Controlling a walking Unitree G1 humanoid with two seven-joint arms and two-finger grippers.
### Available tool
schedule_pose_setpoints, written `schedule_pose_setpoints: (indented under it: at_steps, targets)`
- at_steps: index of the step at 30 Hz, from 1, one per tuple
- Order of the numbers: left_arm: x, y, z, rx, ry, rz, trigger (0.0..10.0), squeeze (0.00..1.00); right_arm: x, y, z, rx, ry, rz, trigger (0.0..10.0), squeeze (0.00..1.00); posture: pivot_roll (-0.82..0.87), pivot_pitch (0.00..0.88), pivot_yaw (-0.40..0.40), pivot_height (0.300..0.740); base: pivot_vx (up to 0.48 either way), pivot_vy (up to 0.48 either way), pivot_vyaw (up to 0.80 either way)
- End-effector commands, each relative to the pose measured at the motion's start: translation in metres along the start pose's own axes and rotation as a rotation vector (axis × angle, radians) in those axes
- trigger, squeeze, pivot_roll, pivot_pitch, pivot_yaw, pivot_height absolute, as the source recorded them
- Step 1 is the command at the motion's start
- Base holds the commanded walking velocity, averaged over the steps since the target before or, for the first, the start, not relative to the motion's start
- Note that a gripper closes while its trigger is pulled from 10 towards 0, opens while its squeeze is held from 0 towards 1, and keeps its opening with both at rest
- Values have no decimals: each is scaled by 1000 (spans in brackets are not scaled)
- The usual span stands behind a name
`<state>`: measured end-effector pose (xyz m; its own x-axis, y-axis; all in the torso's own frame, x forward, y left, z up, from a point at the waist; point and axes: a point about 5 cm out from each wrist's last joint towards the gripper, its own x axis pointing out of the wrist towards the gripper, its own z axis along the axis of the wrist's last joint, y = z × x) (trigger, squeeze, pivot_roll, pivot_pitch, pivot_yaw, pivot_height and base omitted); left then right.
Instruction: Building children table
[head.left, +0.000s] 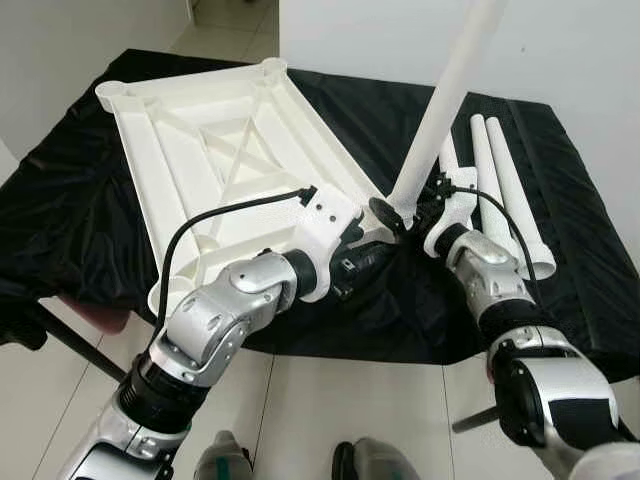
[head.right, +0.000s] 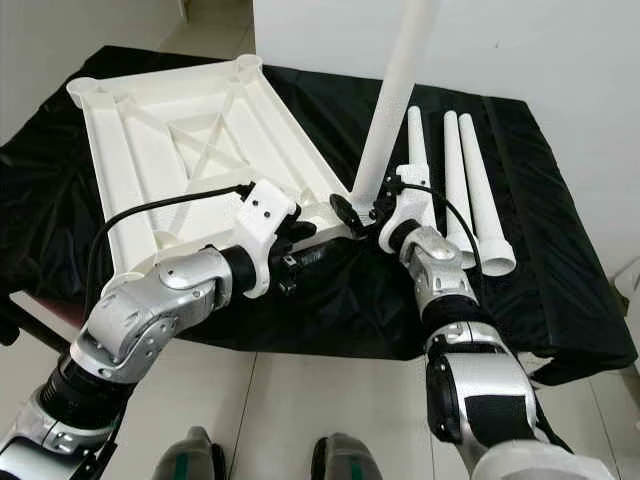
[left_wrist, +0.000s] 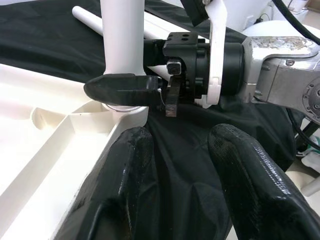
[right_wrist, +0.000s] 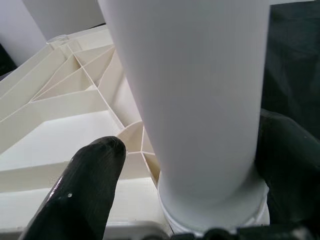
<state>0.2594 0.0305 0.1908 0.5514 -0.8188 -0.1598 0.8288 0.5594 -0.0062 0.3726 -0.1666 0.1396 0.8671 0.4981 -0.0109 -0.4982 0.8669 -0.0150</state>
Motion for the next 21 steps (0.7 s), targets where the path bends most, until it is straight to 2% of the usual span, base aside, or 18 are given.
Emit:
schedule_pose_setpoints:
  at_steps: [1,2,3,4,5,6,7,15,21]
  targets:
    - [-3,-4,1,1,-3,-62,10000,0,0,-2,0,-5,2,-15,10000,0,7,5,-38,740,0,0,0]
    - [-3,-4,0,1,-2,-62,10000,0,0,-3,0,-8,5,-21,10000,0,7,5,-38,740,0,0,0]
    - [-3,-4,0,1,-1,-62,10000,0,0,-3,-1,-5,4,-22,5294,0,10,5,-39,740,0,0,0]
    - [-3,-4,0,1,0,-61,10000,0,0,-3,-1,-2,3,-22,5294,0,10,5,-39,740,0,0,0]
    - [-3,-4,0,0,0,-62,10000,0,0,-3,-2,-3,2,-19,1333,0,11,7,-39,740,0,0,0]
    - [-3,-4,0,0,0,-62,10000,0,0,-3,-2,-3,2,-19,1333,0,11,7,-39,740,0,0,0]
    - [-4,-4,0,-1,1,-61,10000,0,-1,-3,-3,-5,3,-17,0,0,11,7,-39,740,0,0,0]
    - [-4,-4,1,-3,0,-56,10000,0,-6,-5,-9,-21,13,-19,0,0,5,27,-44,740,0,0,0]
    - [-5,-3,1,-7,-6,-43,10000,0,-11,-5,-14,-9,-17,-79,0,0,5,38,-52,740,0,0,0]
